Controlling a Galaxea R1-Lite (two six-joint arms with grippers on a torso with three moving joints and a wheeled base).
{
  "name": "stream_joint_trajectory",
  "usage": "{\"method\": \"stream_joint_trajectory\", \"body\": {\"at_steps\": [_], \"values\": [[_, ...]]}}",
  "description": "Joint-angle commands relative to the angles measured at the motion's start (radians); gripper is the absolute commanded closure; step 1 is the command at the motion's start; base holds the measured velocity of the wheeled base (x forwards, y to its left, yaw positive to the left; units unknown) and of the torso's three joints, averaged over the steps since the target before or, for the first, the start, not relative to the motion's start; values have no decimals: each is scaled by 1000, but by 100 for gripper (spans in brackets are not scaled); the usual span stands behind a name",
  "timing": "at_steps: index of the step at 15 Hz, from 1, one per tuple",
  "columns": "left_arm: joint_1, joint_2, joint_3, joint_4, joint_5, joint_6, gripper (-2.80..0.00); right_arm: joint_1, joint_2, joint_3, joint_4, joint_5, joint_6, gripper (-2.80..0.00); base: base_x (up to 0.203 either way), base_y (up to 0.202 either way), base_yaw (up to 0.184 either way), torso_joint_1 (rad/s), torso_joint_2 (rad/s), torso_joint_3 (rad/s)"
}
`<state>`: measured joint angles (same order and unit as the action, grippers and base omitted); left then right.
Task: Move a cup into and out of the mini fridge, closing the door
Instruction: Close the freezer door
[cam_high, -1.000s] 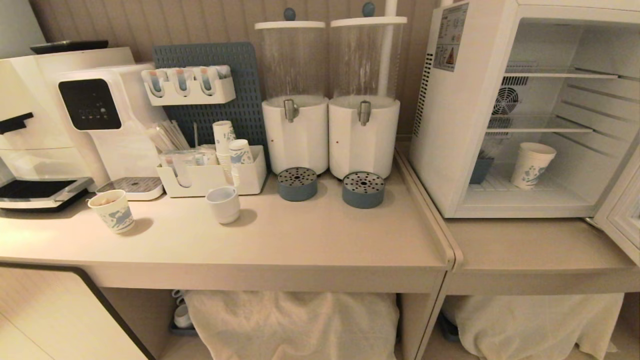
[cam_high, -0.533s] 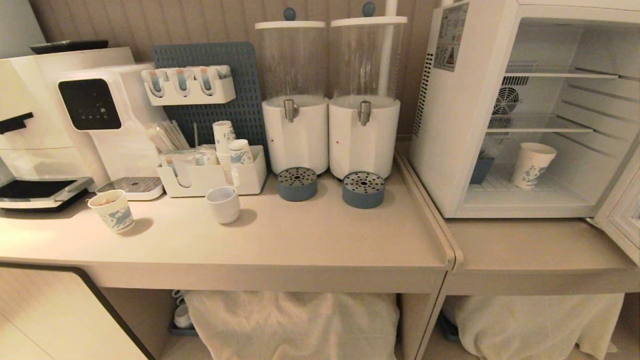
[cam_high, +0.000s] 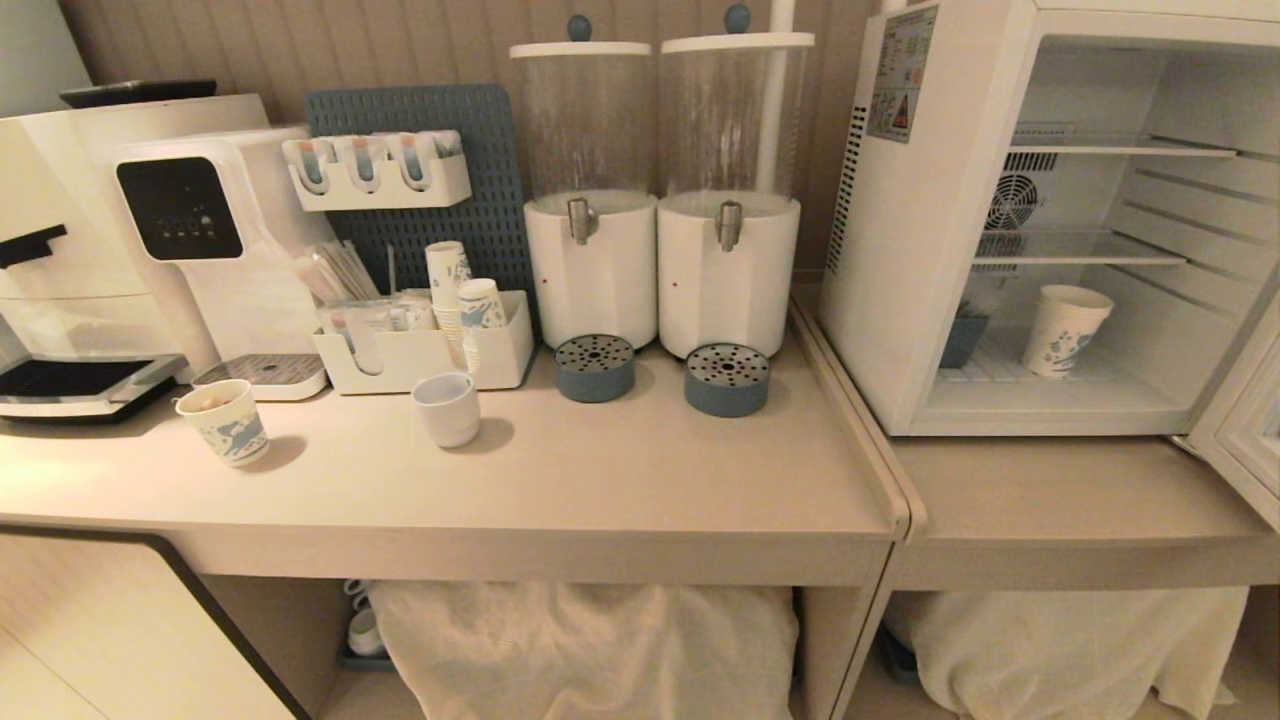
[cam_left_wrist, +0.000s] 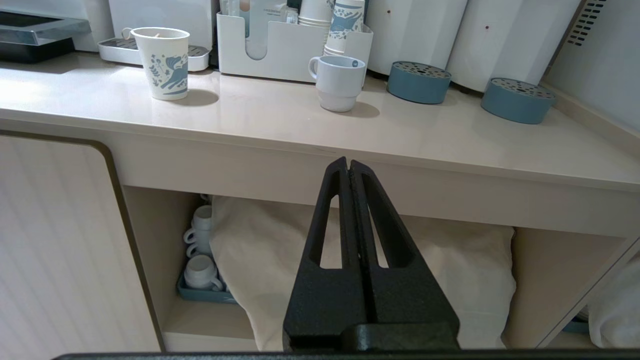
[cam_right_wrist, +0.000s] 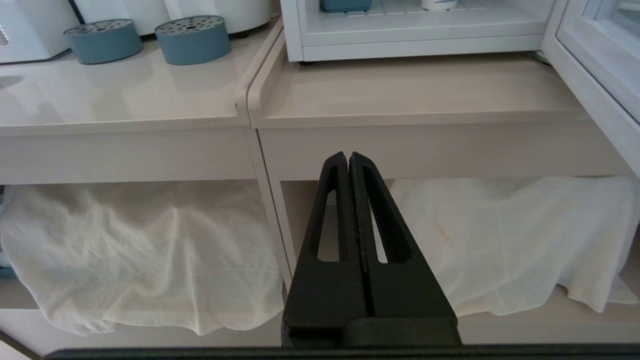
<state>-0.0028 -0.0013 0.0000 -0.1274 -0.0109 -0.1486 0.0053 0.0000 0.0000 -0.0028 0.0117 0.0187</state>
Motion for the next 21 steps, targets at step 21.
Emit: {"method": "stream_joint_trajectory", "body": {"at_steps": [21], "values": [[0,-3,40,-1,0,2,0,1,2,0,0,1,1,0,-66,-5,0,1,0,0]]}}
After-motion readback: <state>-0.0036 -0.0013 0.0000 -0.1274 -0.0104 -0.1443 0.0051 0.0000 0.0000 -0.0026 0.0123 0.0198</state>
